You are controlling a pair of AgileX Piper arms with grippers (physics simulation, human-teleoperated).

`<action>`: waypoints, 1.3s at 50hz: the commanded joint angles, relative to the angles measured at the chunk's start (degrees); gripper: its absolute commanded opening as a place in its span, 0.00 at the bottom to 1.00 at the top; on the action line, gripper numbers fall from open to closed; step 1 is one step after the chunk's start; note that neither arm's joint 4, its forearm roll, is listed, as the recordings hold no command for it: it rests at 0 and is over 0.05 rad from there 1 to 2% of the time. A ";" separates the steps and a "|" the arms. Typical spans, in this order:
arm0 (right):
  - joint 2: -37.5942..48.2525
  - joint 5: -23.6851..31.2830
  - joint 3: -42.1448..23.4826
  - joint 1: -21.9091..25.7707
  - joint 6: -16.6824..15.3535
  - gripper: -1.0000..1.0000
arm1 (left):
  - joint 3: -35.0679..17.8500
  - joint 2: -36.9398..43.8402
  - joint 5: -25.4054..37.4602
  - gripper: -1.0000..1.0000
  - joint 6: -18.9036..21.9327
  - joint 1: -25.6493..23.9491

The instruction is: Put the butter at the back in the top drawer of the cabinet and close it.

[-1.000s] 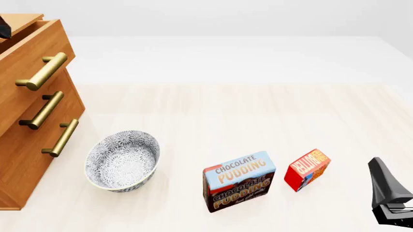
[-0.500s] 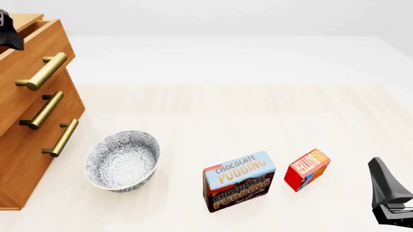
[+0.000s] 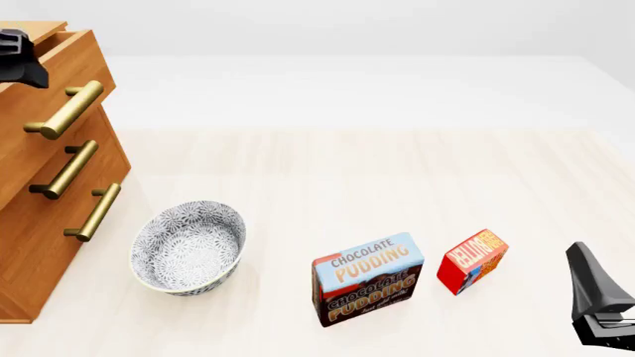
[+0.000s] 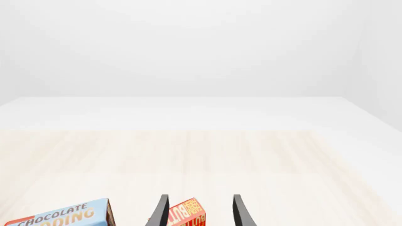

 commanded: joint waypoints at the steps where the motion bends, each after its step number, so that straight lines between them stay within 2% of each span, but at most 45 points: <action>1: 0.00 0.00 0.00 0.00 0.00 1.00 | 0.67 0.37 -0.56 1.00 0.34 -0.41; 65: 0.00 0.00 0.00 0.00 0.00 1.00 | 5.02 1.24 -3.73 1.00 1.36 -1.33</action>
